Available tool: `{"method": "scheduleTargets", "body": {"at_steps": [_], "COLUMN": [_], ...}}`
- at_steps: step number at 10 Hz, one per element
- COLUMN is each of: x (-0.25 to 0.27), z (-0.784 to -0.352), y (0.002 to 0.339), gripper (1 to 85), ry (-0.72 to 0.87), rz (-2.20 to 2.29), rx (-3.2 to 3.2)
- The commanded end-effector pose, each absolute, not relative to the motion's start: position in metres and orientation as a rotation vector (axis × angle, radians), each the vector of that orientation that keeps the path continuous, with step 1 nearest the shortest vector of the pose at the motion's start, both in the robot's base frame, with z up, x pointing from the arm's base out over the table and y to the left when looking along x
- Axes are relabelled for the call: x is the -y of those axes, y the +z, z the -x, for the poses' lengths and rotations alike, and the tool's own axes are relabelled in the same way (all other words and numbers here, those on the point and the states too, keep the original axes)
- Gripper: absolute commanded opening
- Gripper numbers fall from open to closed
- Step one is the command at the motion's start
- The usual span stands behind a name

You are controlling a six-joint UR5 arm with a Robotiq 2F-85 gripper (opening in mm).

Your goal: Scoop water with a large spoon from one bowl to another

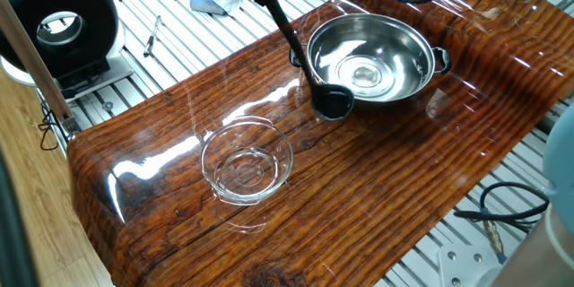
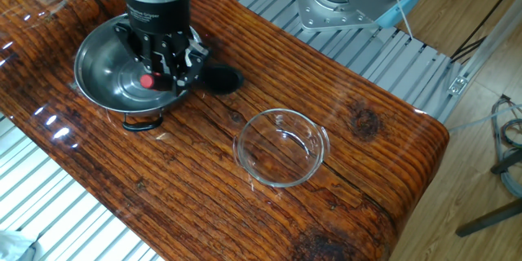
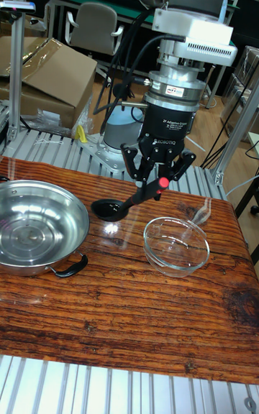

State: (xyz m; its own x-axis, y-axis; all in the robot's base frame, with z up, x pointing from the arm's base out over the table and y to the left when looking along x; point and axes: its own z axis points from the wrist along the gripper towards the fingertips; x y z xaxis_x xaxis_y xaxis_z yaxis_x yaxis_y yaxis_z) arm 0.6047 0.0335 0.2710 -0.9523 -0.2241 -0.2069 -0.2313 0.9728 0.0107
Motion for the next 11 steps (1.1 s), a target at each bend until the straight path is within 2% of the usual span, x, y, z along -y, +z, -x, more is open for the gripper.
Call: {"method": "scheduleTargets", "body": {"at_steps": [1, 11], "x": [-0.043, -0.019], "z": [-0.602, -0.589], "y": [0.271, 0.268], "gripper": [1.0, 1.0], "ry": [0.096, -0.047], "rz": [0.284, 0.512], "rx": [-2.923, -2.958]}}
